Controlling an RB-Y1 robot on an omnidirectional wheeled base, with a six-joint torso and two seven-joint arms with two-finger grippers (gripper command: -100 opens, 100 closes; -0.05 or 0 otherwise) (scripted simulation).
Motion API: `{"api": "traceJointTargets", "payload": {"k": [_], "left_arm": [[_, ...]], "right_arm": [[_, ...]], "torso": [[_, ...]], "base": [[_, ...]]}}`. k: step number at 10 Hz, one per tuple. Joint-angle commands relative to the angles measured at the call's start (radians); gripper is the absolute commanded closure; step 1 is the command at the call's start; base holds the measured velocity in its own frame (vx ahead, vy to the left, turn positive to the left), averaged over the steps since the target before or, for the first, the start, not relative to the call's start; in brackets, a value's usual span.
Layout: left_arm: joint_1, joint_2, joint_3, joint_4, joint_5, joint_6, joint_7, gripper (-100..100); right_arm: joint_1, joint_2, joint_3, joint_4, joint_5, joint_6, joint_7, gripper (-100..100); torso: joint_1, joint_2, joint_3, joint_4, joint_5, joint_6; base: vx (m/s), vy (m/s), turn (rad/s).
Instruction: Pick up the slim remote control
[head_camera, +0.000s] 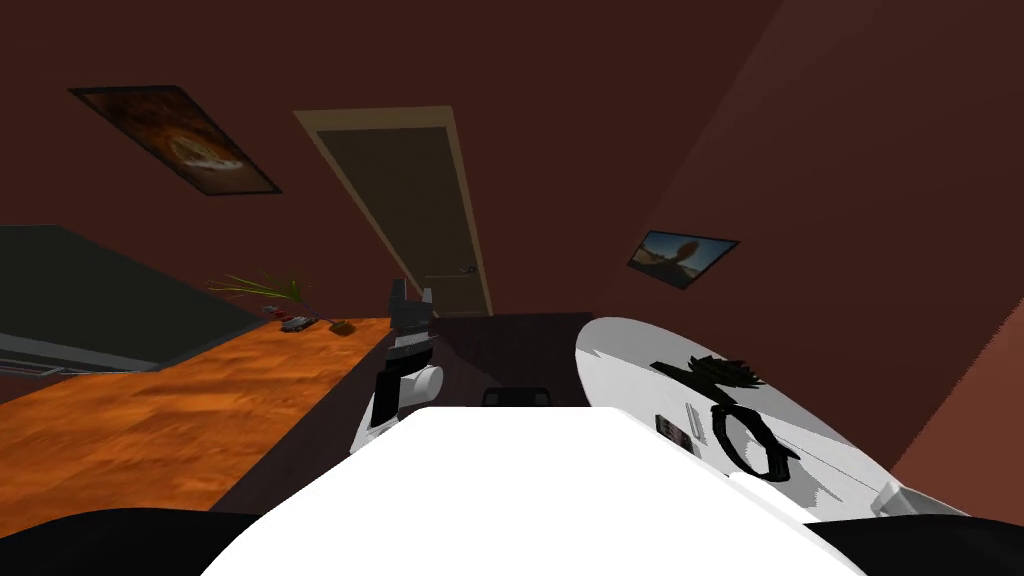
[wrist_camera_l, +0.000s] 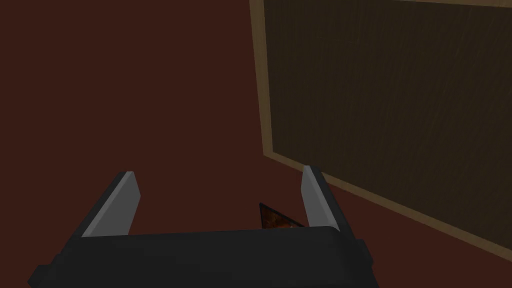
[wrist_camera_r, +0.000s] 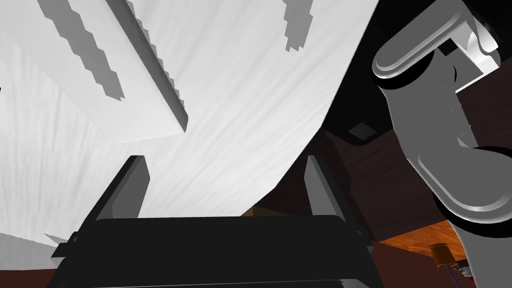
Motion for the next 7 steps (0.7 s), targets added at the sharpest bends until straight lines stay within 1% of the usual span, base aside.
{"api": "traceJointTargets", "payload": {"k": [1, 2, 4, 7], "left_arm": [[0.0, 0.0, 0.0, 0.0, 0.0, 0.0, 0.0, 0], [0.0, 0.0, 0.0, 0.0, 0.0, 0.0, 0.0, 0], [0.0, 0.0, 0.0, 0.0, 0.0, 0.0, 0.0, 0], [0.0, 0.0, 0.0, 0.0, 0.0, 0.0, 0.0, 0]], "right_arm": [[0.002, -0.024, 0.003, 0.05, 0.044, -0.007, 0.011, -100], [0.002, -0.024, 0.003, 0.058, 0.044, -0.007, 0.011, -100], [0.002, -0.038, 0.014, 0.117, 0.096, -0.006, 0.018, -100], [-0.003, -0.036, 0.029, 0.174, 0.145, 0.0, 0.026, -100]], "torso": [[0.0, 0.0, 0.0, 0.0, 0.0, 0.0], [-0.001, 0.001, 0.001, 0.0, 0.0, 0.0], [-0.005, -0.001, 0.0, 0.0, -0.001, 0.0], [-0.005, 0.001, 0.001, 0.0, -0.001, 0.0]], "base": [[-0.041, -0.01, 0.24], [-0.017, -0.036, 0.142], [-0.012, -0.066, 0.207], [-0.031, -0.068, 0.183]]}}
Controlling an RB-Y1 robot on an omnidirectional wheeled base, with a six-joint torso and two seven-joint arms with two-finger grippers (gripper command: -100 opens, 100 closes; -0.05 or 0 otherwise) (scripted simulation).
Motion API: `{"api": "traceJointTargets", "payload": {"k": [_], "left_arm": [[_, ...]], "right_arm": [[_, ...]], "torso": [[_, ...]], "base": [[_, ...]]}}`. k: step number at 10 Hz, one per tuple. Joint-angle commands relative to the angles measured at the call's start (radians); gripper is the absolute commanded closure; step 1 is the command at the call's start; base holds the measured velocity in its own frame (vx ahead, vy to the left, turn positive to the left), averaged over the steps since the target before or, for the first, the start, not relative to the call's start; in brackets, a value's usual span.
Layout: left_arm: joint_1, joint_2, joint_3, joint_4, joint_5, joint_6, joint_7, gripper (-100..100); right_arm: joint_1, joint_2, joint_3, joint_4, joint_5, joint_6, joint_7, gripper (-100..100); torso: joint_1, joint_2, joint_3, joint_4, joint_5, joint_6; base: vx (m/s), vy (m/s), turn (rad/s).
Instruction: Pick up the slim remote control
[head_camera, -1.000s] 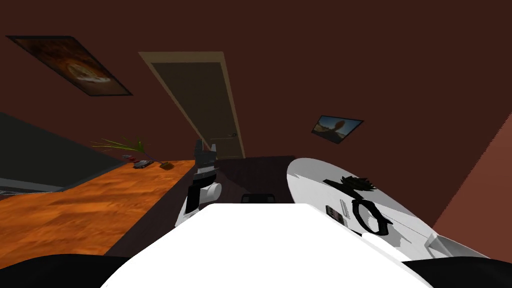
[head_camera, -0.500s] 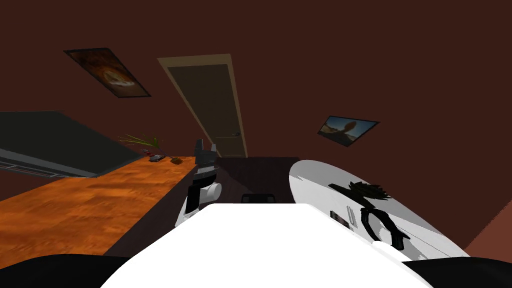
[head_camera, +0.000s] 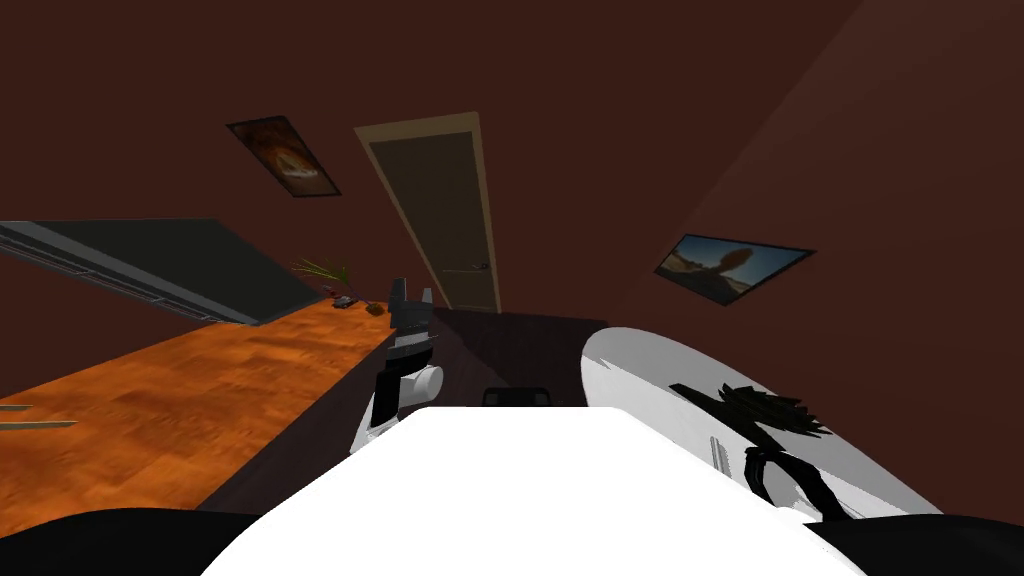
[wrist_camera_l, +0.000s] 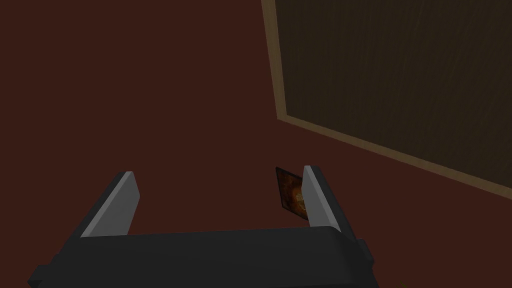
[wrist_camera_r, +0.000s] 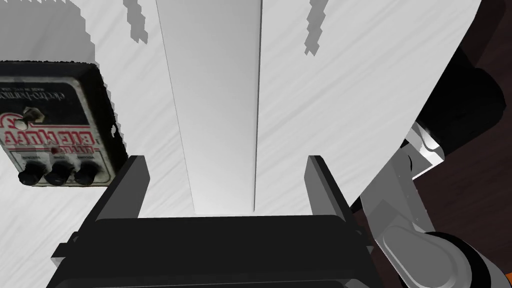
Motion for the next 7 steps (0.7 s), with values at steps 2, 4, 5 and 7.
{"api": "traceJointTargets", "payload": {"k": [2, 4, 5, 7], "left_arm": [[0.0, 0.0, 0.0, 0.0, 0.0, 0.0, 0.0, 0], [0.0, 0.0, 0.0, 0.0, 0.0, 0.0, 0.0, 0], [0.0, 0.0, 0.0, 0.0, 0.0, 0.0, 0.0, 0], [0.0, 0.0, 0.0, 0.0, 0.0, 0.0, 0.0, 0]], "right_arm": [[0.0, 0.0, 0.001, 0.001, 0.003, 0.002, -0.002, 0], [0.056, 0.062, 0.003, -0.009, -0.077, 0.044, 0.067, -100], [0.056, 0.062, 0.003, -0.009, -0.108, 0.044, 0.089, -100], [0.113, 0.124, 0.006, -0.02, -0.171, 0.086, 0.158, -100]], "torso": [[0.002, -0.001, -0.001, 0.0, 0.0, 0.001], [0.001, -0.001, -0.001, 0.0, 0.001, -0.001], [0.0, -0.001, -0.001, 0.0, 0.0, -0.001], [0.0, -0.002, -0.001, 0.0, 0.0, -0.001]], "base": [[-0.003, -0.012, 0.012], [-0.01, -0.07, 0.374], [-0.006, -0.045, 0.083], [-0.004, -0.071, 0.351]]}}
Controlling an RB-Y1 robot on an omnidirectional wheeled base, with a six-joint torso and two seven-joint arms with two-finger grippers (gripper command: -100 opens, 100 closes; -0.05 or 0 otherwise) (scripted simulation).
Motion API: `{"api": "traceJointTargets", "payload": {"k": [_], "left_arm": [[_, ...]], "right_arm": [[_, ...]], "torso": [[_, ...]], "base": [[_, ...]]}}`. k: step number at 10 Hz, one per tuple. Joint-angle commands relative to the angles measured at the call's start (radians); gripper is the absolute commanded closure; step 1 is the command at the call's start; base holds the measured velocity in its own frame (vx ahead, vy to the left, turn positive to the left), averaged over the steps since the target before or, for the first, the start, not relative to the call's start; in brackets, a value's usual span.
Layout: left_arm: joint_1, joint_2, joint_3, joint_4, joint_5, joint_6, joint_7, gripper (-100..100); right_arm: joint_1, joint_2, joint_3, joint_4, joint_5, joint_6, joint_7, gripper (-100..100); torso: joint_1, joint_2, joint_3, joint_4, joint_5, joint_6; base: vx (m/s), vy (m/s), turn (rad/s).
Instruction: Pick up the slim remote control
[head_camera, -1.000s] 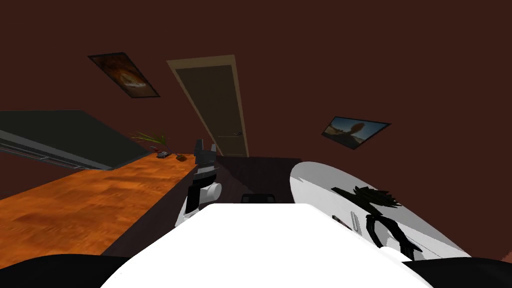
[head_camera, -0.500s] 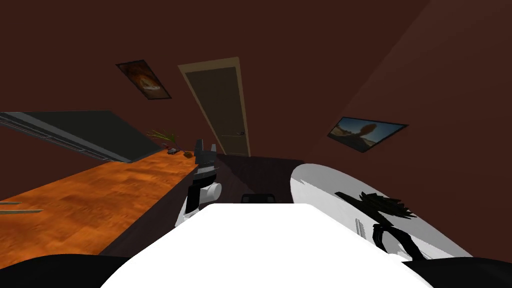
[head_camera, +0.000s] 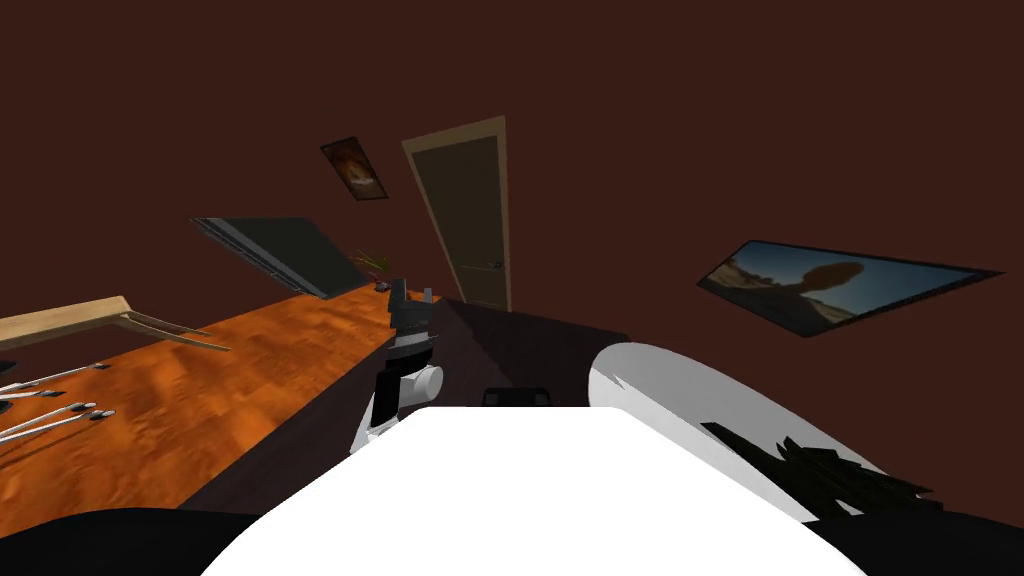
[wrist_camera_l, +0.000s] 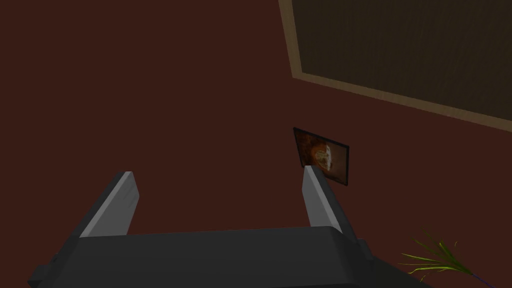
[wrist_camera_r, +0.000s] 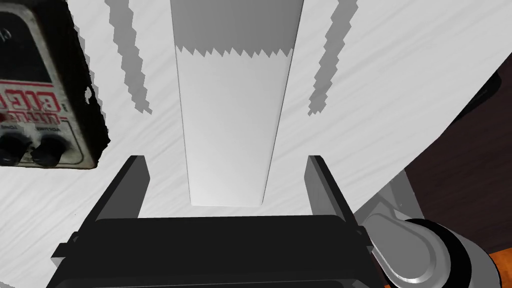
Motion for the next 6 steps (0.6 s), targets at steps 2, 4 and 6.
{"api": "traceJointTargets", "payload": {"k": [2, 4, 6], "left_arm": [[0.0, 0.0, 0.0, 0.0, 0.0, 0.0, 0.0, 0], [0.0, 0.0, 0.0, 0.0, 0.0, 0.0, 0.0, 0], [0.0, 0.0, 0.0, 0.0, 0.0, 0.0, 0.0, 0]], "right_arm": [[0.023, 0.012, 0.0, -0.015, -0.068, 0.011, 0.041, -100], [0.08, 0.074, 0.002, -0.025, -0.121, 0.053, 0.078, -100], [0.08, 0.074, 0.002, -0.025, -0.179, 0.053, 0.122, -100]], "torso": [[0.002, 0.0, 0.0, 0.0, 0.001, 0.001], [0.003, 0.0, 0.0, 0.0, 0.001, -0.001], [0.002, 0.0, 0.0, 0.0, 0.0, 0.001]], "base": [[-0.008, -0.01, -0.006], [-0.013, -0.048, 0.384], [-0.011, -0.026, -0.003]]}}
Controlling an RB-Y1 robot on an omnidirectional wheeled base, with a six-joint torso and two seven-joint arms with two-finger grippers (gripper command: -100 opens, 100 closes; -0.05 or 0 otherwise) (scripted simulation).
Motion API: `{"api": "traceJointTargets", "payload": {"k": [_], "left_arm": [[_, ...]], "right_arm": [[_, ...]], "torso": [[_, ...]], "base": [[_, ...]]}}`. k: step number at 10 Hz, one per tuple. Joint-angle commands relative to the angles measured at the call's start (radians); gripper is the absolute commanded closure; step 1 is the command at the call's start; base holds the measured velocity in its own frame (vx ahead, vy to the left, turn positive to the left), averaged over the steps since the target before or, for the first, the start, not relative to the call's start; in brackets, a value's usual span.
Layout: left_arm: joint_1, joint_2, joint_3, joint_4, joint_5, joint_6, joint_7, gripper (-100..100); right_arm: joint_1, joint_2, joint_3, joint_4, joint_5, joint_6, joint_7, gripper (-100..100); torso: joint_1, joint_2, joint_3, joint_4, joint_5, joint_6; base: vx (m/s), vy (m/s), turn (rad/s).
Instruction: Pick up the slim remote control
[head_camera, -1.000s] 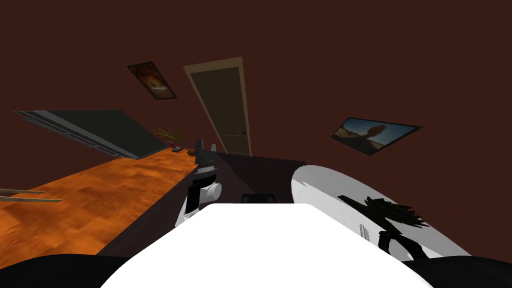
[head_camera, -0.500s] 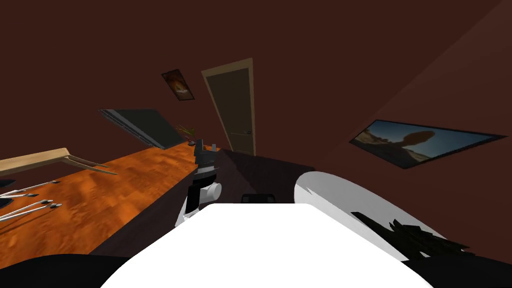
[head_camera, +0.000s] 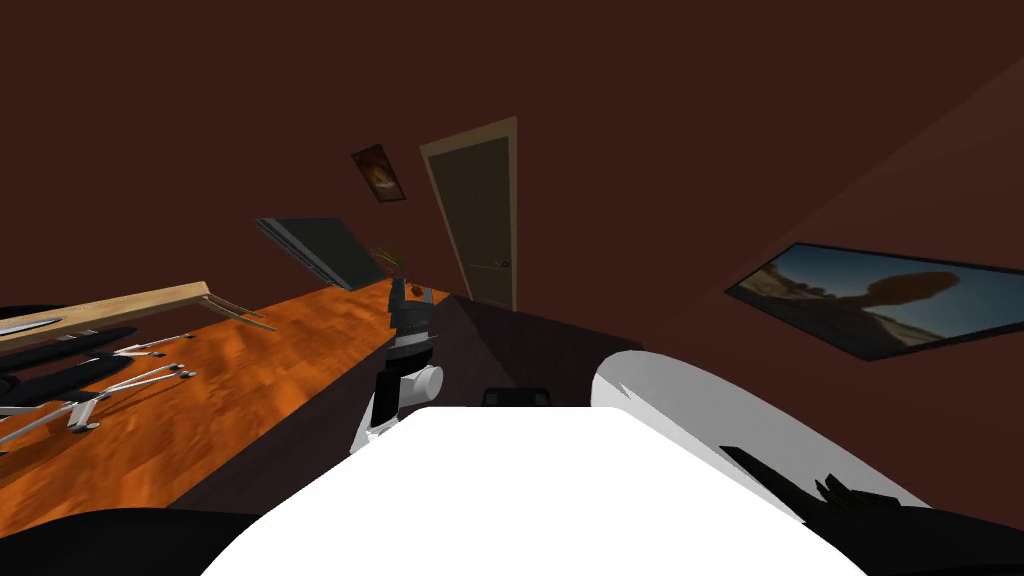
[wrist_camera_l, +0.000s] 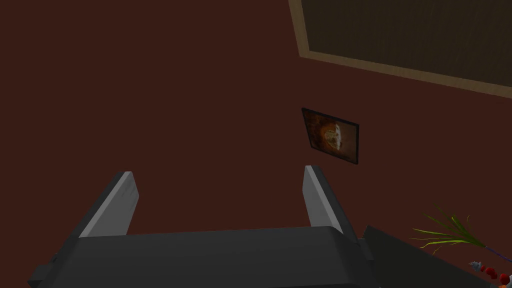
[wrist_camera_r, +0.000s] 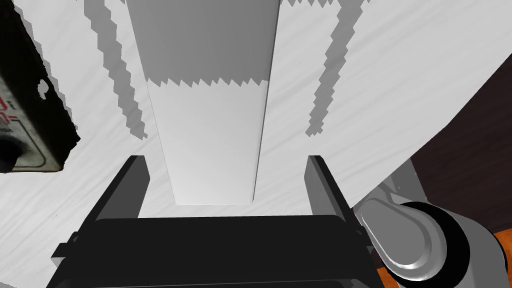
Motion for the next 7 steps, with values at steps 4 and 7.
{"api": "traceJointTargets", "payload": {"k": [4, 7], "left_arm": [[0.0, 0.0, 0.0, 0.0, 0.0, 0.0, 0.0, 0], [0.0, 0.0, 0.0, 0.0, 0.0, 0.0, 0.0, 0]], "right_arm": [[0.056, 0.067, 0.0, -0.004, -0.116, 0.04, 0.11, -100], [0.112, 0.129, 0.002, -0.015, -0.194, 0.082, 0.174, -100]], "torso": [[-0.002, 0.001, 0.0, 0.0, 0.0, -0.001], [-0.001, 0.0, 0.0, 0.0, 0.0, -0.001]], "base": [[-0.013, -0.035, 0.205], [-0.018, -0.035, 0.231]]}}
